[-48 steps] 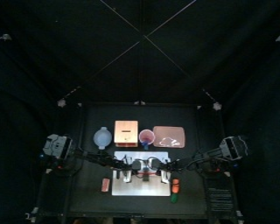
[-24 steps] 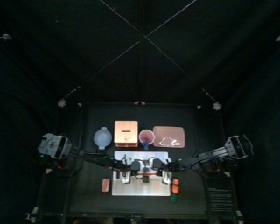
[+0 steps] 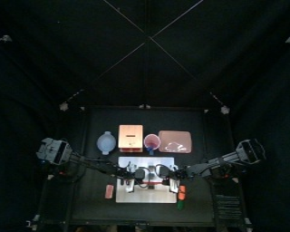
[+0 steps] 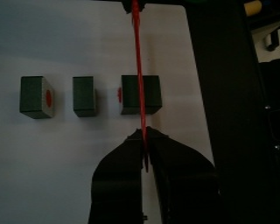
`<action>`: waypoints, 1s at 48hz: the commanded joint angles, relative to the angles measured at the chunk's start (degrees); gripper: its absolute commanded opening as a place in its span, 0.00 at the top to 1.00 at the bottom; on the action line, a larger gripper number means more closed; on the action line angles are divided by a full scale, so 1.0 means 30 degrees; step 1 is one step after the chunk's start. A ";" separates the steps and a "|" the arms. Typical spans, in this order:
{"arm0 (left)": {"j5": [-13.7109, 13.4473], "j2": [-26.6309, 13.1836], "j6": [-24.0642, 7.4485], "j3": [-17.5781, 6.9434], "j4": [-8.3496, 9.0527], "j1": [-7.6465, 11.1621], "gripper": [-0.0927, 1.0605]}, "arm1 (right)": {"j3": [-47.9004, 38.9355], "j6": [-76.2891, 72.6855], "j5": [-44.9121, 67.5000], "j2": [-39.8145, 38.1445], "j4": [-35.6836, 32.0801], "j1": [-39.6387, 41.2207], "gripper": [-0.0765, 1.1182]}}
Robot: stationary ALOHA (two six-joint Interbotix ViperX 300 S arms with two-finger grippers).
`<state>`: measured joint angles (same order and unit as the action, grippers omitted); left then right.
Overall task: Place sushi on board then cut the sushi with the knife then place the pieces on the plate
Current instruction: Cut the sushi into 4 pieces
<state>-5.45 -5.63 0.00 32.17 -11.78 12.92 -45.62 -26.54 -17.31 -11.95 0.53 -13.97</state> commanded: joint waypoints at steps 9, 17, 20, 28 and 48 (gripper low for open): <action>0.0029 -0.0117 0.0000 -0.0586 -0.0234 0.0264 0.56 | 0.0176 -0.0059 0.0088 0.0146 0.0352 -0.0176 0.66; 0.0029 -0.0234 0.0000 -0.0527 -0.0469 0.0322 0.56 | 0.0205 -0.0059 0.0117 0.0498 0.0410 -0.0264 0.66; 0.0029 -0.0322 0.0000 -0.0557 -0.0498 0.0322 0.56 | 0.0205 -0.0059 0.0117 0.0615 0.0410 -0.0293 0.66; 0.0029 -0.0527 0.0000 -0.0557 -0.0498 0.0293 0.56 | 0.0146 -0.0059 0.0117 0.0791 0.0410 -0.0293 0.66; 0.0029 -0.0469 -0.0059 -0.0586 -0.0410 0.0176 0.56 | 0.0381 -0.0029 0.0176 0.0850 0.0146 -0.0205 0.66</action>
<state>-5.54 -7.91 -0.09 31.64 -13.18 13.36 -45.53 -26.54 -17.05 -8.26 1.23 -14.68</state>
